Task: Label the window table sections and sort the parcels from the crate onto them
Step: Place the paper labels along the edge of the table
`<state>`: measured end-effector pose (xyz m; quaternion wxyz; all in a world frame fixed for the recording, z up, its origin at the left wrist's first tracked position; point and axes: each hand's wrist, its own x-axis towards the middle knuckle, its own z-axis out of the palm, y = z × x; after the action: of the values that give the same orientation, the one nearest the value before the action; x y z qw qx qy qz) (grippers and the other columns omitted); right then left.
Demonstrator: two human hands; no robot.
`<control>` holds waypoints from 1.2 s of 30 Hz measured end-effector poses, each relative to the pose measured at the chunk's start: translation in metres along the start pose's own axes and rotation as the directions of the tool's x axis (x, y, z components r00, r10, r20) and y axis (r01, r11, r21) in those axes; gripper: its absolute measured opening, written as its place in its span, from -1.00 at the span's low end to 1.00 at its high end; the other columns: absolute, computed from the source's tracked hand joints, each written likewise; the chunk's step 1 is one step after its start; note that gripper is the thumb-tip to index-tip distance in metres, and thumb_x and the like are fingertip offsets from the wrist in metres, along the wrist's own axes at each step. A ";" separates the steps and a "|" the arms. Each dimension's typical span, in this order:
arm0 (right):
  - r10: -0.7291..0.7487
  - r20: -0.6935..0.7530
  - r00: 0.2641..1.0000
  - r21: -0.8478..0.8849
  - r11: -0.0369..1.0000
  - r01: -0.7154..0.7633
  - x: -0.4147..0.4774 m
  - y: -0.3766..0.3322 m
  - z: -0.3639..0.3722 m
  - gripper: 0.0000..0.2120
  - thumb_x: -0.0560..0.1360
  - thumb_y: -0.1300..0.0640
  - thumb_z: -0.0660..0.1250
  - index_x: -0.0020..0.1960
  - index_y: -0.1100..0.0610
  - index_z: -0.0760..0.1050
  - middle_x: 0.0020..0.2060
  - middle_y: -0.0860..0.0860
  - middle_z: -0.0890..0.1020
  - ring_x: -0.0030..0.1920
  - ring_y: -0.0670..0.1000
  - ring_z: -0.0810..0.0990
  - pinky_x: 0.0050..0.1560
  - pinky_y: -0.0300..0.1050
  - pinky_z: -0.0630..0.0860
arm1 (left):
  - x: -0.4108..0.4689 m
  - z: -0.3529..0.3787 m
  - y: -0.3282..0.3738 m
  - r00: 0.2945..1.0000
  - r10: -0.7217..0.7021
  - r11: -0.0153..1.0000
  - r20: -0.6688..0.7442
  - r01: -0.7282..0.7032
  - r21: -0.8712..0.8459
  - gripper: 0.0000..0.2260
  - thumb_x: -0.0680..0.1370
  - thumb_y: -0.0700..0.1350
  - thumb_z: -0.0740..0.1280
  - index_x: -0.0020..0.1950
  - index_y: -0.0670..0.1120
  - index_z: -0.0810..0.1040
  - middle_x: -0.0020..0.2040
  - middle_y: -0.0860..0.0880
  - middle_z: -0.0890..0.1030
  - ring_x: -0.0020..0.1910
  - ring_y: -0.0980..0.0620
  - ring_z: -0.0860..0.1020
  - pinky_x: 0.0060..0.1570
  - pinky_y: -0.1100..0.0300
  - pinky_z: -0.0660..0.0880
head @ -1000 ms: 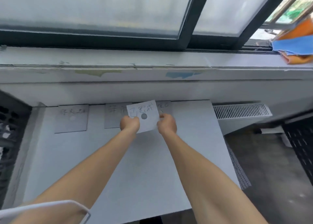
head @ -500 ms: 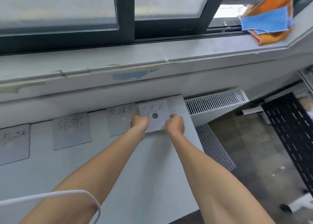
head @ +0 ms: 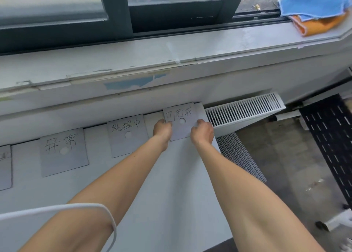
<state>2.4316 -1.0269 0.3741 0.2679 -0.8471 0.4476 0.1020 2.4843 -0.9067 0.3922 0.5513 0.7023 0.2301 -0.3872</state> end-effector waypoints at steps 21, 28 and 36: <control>-0.574 0.164 0.802 -0.355 0.724 0.591 -0.111 -0.125 0.069 -0.54 0.58 0.10 0.18 0.47 0.14 0.33 0.39 0.13 0.40 0.40 0.16 0.32 0.33 0.02 0.27 | -0.040 -0.205 -0.037 0.822 0.547 0.398 -0.160 -0.088 0.913 -0.56 0.56 0.07 0.22 0.39 -0.09 0.42 0.29 -0.18 0.46 0.29 -0.19 0.40 0.29 -0.04 0.30; -0.675 0.257 0.692 -0.348 0.603 0.718 -0.198 -0.193 0.123 -0.59 0.57 0.10 0.18 0.41 0.15 0.37 0.35 0.13 0.43 0.37 0.18 0.34 0.32 0.03 0.27 | -0.073 -0.340 -0.080 0.804 0.505 0.470 -0.313 0.048 0.881 -0.54 0.56 0.08 0.21 0.40 -0.11 0.40 0.34 -0.18 0.43 0.32 -0.18 0.34 0.32 -0.06 0.25; -0.775 0.334 0.537 -0.324 0.441 0.837 -0.312 -0.272 0.191 -0.64 0.56 0.12 0.17 0.33 0.17 0.41 0.30 0.13 0.45 0.32 0.17 0.37 0.30 0.04 0.32 | -0.119 -0.472 -0.128 0.752 0.461 0.556 -0.470 0.168 0.814 -0.57 0.57 0.09 0.18 0.37 -0.09 0.41 0.31 -0.17 0.43 0.27 -0.16 0.35 0.25 -0.03 0.26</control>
<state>2.4847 -0.5791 0.4417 0.1109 -0.9844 -0.0664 0.1190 2.4543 -0.4083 0.4549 0.0807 0.9789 0.1325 -0.1328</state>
